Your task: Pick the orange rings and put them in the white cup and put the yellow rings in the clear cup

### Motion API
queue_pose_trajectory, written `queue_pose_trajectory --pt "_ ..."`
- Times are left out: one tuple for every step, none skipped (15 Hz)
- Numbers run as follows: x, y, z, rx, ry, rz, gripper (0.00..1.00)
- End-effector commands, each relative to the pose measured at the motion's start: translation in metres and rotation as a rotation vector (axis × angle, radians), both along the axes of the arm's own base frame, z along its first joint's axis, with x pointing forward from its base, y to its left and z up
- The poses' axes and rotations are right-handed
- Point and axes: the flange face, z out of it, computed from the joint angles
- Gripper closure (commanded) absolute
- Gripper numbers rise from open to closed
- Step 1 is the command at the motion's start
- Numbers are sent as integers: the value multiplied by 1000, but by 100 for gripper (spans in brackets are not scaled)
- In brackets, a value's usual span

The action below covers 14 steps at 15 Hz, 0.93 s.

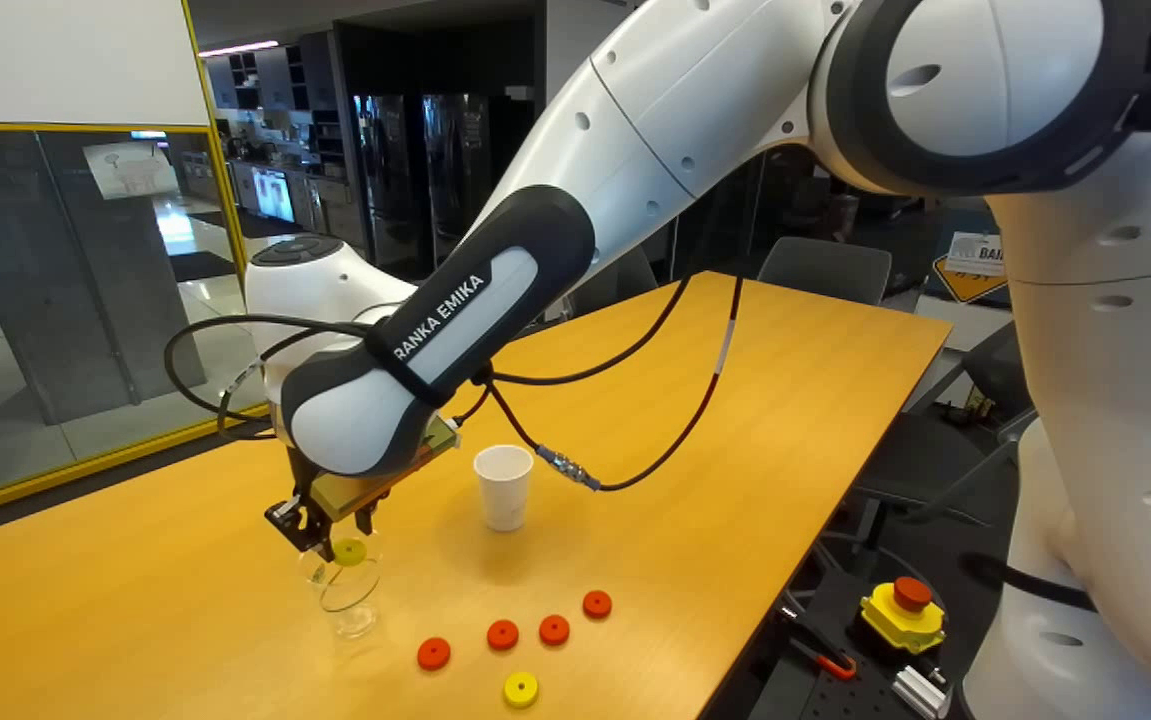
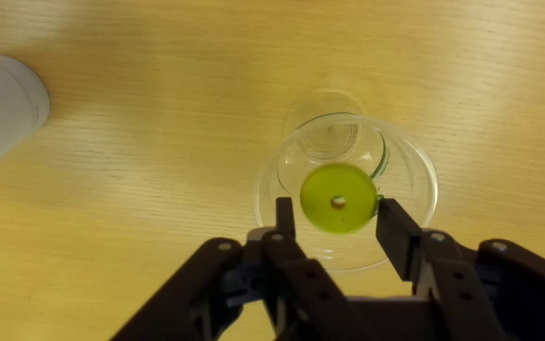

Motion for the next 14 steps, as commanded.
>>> queue_pose_trajectory --pt "8 9 4 7 19 7 19" --pt "8 10 5 8 19 7 10" --pt "8 10 7 9 18 7 3" --pt "7 10 9 8 17 5 0" --pt "5 10 12 7 15 5 0" --pt "2 10 15 7 13 4 0" --pt "-2 9 18 3 10 3 0" --pt "-6 8 20 1 10 2 0" --pt "-12 7 22 -5 12 -1 0" --pt "-17 6 23 -10 17 -2 0" --pt "-25 4 23 -14 30 5 0" --pt "-34 0 22 -21 44 7 0" --pt "-42 -2 20 -26 51 12 0" --pt "-51 -5 17 -32 56 12 0"
